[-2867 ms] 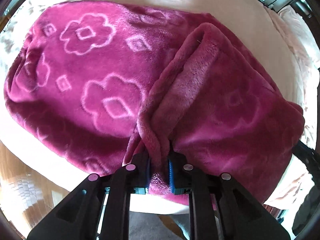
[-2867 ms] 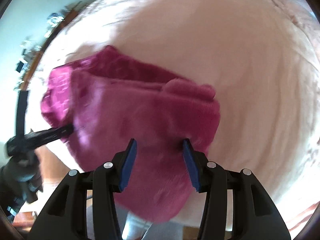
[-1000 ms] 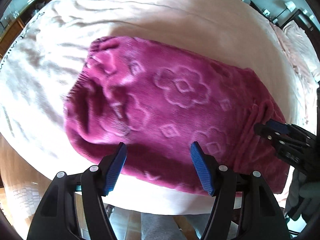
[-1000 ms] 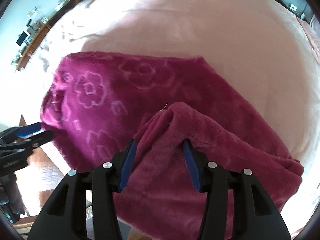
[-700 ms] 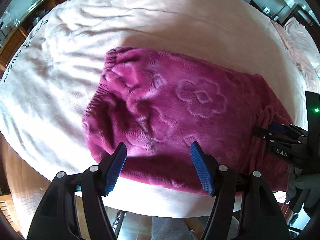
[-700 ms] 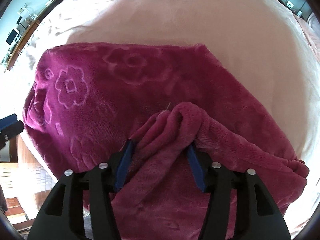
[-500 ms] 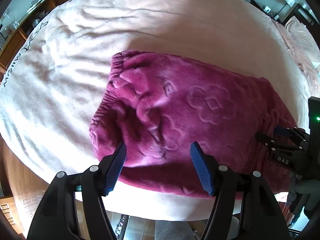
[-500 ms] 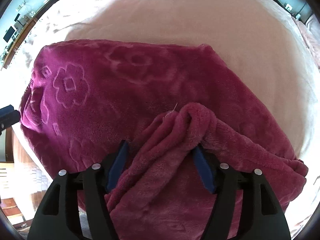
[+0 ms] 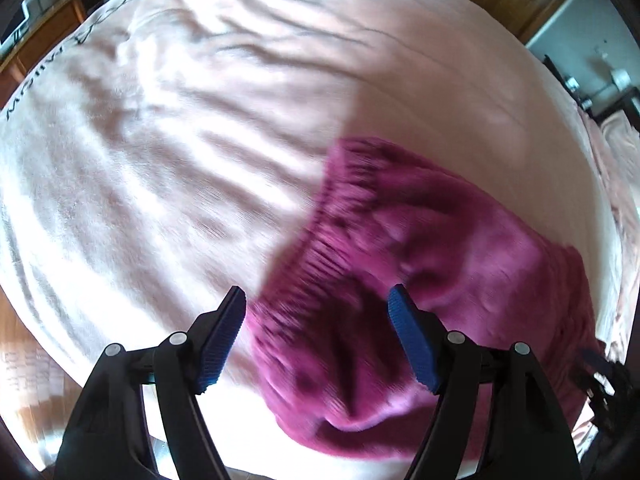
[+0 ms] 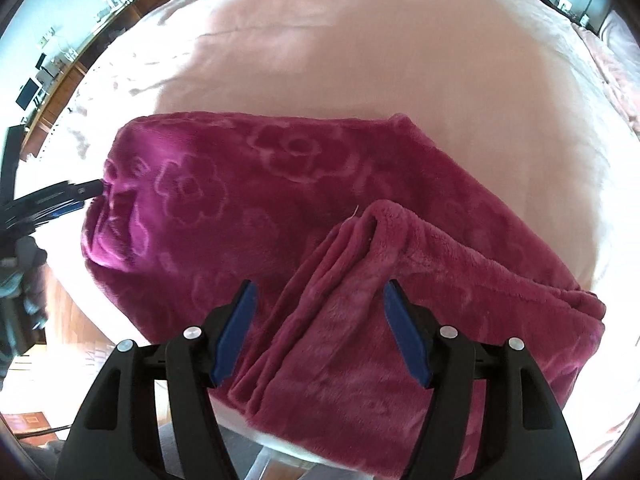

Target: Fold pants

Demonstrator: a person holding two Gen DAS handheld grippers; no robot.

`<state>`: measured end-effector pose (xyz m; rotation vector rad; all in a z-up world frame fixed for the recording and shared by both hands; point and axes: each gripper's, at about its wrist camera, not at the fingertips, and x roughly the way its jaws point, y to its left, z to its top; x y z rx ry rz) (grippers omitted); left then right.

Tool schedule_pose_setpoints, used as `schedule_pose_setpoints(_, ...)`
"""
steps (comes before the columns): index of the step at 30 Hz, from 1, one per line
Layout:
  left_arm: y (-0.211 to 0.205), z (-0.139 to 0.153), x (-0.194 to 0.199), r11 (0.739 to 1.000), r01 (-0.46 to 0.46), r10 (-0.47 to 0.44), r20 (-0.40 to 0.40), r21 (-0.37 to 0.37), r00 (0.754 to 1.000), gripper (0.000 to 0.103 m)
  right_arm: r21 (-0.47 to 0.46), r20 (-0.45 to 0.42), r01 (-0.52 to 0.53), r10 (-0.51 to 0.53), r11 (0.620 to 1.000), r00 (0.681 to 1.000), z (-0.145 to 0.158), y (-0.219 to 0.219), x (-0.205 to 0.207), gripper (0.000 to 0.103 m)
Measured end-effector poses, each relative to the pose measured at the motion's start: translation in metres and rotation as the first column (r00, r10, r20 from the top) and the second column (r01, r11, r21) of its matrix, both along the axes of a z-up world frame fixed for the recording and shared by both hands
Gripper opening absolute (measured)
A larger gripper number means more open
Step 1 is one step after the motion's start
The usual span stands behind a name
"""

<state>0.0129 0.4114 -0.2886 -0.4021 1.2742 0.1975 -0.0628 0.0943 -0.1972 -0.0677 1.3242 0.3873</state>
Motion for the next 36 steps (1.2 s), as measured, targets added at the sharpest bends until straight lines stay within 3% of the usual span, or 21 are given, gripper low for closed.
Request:
schedule_pose_setpoints(7,0.016,-0.038,0.020,0.992,0.032,-0.037,-0.038,-0.119,0.999,0.076,0.020,0.002,-0.002,0.002,1.000,1.000,0.014,-0.005,-0.003,0.068)
schedule_pose_setpoints(11,0.018,-0.056,0.026,0.989,0.049,-0.057,-0.051,-0.140,0.997,0.088,0.010,-0.010,0.003,-0.003,1.000,1.000,0.013,-0.016,-0.005,0.068)
schedule_pose_setpoints(18,0.020,-0.067,0.034,0.982,0.033,-0.044,-0.057,-0.184,0.997,0.090,0.003,-0.018,0.028,-0.028,1.000,0.999,0.012,-0.027,-0.002,0.068)
schedule_pose_setpoints(26,0.020,-0.054,0.035,0.967,0.052,-0.062,-0.031,-0.250,0.998,0.045,0.009,-0.006,0.060,-0.060,0.998,0.998,0.013,-0.040,0.003,0.068)
schedule_pose_setpoints(29,0.014,-0.042,0.032,0.972,0.057,-0.065,-0.028,-0.227,0.997,0.037,0.028,0.012,0.066,-0.067,0.997,0.998,0.018,-0.046,0.005,0.068)
schedule_pose_setpoints(36,-0.018,-0.008,0.013,0.993,0.047,-0.049,-0.014,-0.106,0.999,0.033,0.055,0.096,0.056,-0.061,0.997,0.994,0.043,-0.079,0.004,0.068)
